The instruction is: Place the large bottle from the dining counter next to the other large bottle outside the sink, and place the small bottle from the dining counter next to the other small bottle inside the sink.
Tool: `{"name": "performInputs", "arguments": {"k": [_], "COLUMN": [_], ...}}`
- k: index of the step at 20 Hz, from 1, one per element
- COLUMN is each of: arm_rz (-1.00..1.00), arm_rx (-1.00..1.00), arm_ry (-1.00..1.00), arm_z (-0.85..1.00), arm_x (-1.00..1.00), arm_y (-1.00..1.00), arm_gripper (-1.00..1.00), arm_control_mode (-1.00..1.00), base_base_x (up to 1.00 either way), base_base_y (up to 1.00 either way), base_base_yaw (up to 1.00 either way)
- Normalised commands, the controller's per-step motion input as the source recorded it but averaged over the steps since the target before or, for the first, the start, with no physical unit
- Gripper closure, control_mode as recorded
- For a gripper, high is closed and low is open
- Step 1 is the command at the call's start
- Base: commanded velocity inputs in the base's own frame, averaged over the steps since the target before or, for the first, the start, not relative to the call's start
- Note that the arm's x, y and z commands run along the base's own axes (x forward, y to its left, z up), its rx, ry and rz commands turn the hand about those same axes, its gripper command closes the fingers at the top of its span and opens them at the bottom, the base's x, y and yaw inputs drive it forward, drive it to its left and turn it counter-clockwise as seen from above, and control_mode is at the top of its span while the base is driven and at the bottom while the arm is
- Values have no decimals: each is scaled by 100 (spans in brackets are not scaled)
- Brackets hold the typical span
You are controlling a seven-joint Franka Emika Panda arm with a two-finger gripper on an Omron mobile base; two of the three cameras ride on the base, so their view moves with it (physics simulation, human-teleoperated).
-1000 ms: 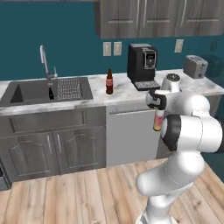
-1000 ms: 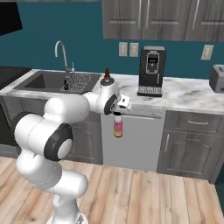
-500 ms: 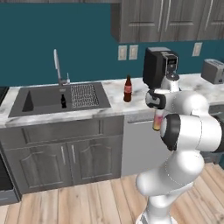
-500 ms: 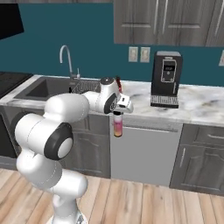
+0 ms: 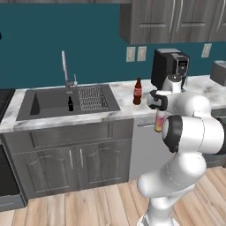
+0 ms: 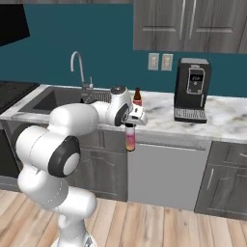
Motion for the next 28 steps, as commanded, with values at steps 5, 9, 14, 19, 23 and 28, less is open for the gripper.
{"name": "performInputs", "arguments": {"k": [5,9,14,19,23,28], "arm_rz": [0,0,0,0,0,0], "arm_rx": [0,0,0,0,0,0], "arm_ry": [0,0,0,0,0,0], "arm_z": [0,0,0,0,0,0], "arm_x": [0,0,0,0,0,0], "arm_y": [0,0,0,0,0,0], "arm_gripper": [100,100,100,100,100,100], "arm_control_mode": [100,100,100,100,100,100], "base_base_x": [46,44,44,46,44,45], "base_base_y": [42,38,30,21,8,11], "base_base_yaw": [0,0,0,0,0,0]}}
